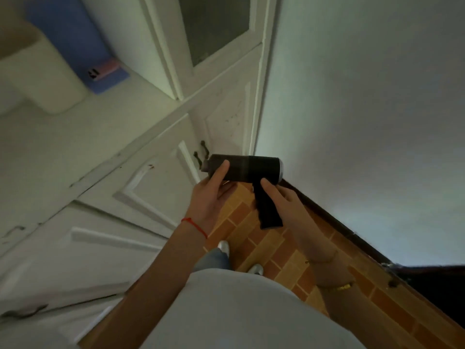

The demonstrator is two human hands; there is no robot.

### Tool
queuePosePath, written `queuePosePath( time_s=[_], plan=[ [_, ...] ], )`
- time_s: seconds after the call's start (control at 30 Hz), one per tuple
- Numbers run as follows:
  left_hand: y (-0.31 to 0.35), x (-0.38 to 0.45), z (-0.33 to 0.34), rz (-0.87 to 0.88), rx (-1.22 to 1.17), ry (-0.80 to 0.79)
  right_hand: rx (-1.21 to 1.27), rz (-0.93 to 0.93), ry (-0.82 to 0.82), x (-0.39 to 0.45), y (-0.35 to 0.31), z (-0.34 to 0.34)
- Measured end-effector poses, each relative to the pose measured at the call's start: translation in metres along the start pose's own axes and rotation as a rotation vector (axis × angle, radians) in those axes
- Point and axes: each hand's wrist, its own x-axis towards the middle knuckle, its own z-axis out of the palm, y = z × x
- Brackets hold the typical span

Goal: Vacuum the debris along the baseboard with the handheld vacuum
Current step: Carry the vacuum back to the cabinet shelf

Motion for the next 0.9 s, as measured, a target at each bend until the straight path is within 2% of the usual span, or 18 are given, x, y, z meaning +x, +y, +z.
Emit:
queuePosePath(
  time_s=[0.13, 0.4, 0.63, 0.9],
  plan=[
    [0.010, -0.022, -0.046, 0.117, -0.061, 0.153, -0.194, 0.004, -0.128, 0.011, 0.003, 0.043],
    [0.027, -0.071, -0.143, 0.267, -0.222, 0.361, -0.314, -0.031, -0.447, -0.001, -0.005, 0.144],
    [0.053, -0.118, -0.241, 0.333, -0.272, 0.454, -0.366, -0.062, -0.563, -0.033, 0.008, 0.250],
    [0.095, -0.177, -0.363, 0.369, -0.256, 0.515, -0.402, -0.140, -0.606, -0.080, 0.038, 0.379]
  ],
)
